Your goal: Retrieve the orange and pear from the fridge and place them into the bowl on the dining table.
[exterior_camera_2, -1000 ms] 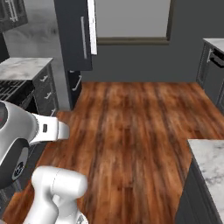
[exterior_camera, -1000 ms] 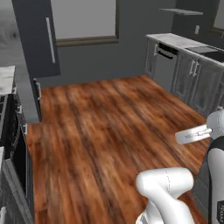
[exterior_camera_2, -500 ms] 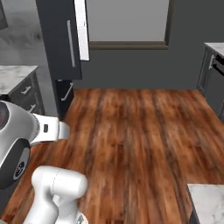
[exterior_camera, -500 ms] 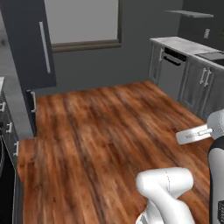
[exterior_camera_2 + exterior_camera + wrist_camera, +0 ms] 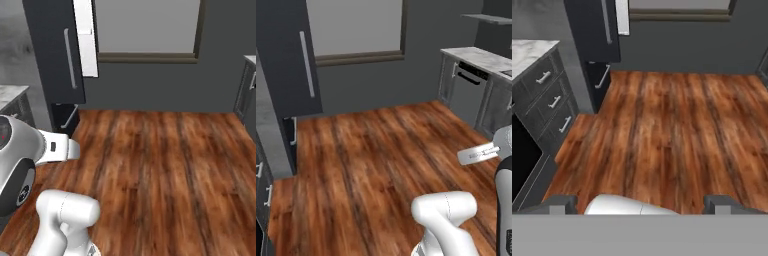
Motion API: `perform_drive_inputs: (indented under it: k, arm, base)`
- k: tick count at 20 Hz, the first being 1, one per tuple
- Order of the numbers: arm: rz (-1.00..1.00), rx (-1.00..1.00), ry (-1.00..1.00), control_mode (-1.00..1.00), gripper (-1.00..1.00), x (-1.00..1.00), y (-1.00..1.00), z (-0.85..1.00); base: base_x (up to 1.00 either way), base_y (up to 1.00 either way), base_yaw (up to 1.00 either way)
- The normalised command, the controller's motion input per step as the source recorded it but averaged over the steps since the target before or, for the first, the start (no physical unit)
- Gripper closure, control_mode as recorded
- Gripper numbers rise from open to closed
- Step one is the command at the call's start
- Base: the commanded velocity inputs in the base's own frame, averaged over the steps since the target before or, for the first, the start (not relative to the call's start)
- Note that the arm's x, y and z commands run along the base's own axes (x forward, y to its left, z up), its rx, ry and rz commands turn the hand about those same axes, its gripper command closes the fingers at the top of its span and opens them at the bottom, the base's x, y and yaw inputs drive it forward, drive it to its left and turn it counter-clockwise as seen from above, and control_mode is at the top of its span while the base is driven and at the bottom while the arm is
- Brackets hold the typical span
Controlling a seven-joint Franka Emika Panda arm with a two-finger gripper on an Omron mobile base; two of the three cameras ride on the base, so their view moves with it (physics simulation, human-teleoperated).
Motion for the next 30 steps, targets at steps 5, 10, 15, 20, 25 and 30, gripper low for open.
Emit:
perform_drive_inputs:
  k: [5, 10, 15, 20, 25, 30]
  arm:
    - [0.0, 0.0, 0.0, 1.0, -1.0, 0.0, 0.0, 0.0]
    - [0.0, 0.0, 0.0, 1.0, -1.0, 0.0, 0.0, 0.0]
    - [0.0, 0.0, 0.0, 1.0, -1.0, 0.0, 0.0, 0.0]
    - [0.0, 0.0, 0.0, 1.0, -1.0, 0.0, 0.0, 0.0]
    - [0.0, 0.0, 0.0, 1.0, -1.0, 0.0, 0.0, 0.0]
    - [0.0, 0.0, 0.0, 1.0, -1.0, 0.0, 0.0, 0.0]
  base:
    - [1.0, -0.09, 0.08]
    - [1.0, -0.18, 0.13]
    - [1.0, -0.52, 0.27]
    - [1.0, -0.74, 0.4]
    - [1.0, -0.93, 0.41]
    - [1.0, -0.98, 0.38]
